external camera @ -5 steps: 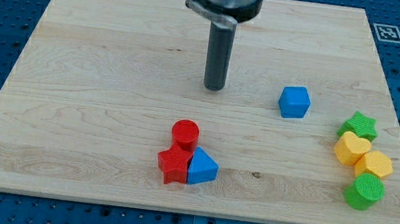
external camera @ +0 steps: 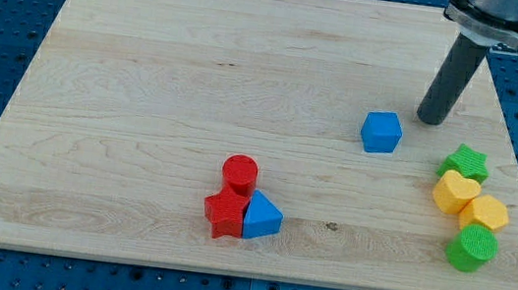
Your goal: Push the blue cube into the red circle
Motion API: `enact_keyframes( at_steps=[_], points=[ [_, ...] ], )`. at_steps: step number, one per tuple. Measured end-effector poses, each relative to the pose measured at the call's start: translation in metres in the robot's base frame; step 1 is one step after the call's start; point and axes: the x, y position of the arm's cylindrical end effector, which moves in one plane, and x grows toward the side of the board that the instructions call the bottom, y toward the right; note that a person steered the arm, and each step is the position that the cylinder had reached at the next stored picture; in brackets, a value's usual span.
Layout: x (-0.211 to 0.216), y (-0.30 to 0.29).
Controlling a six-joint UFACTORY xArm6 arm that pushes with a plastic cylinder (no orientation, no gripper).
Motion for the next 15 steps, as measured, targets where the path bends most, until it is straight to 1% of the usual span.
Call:
enact_keyframes(
  at_steps=[2,3,4,5,7,8,10,11,12,15],
  points=[
    [0.004,-0.003],
    [0.004,-0.021],
    [0.004,-0.022],
    [0.015,-0.024],
    [0.020,-0.094],
    [0.020,-0.094],
    [0.019,-0.118],
    [0.019,-0.119],
    [-0.002,-0.135],
    [0.013,-0.147]
  ],
)
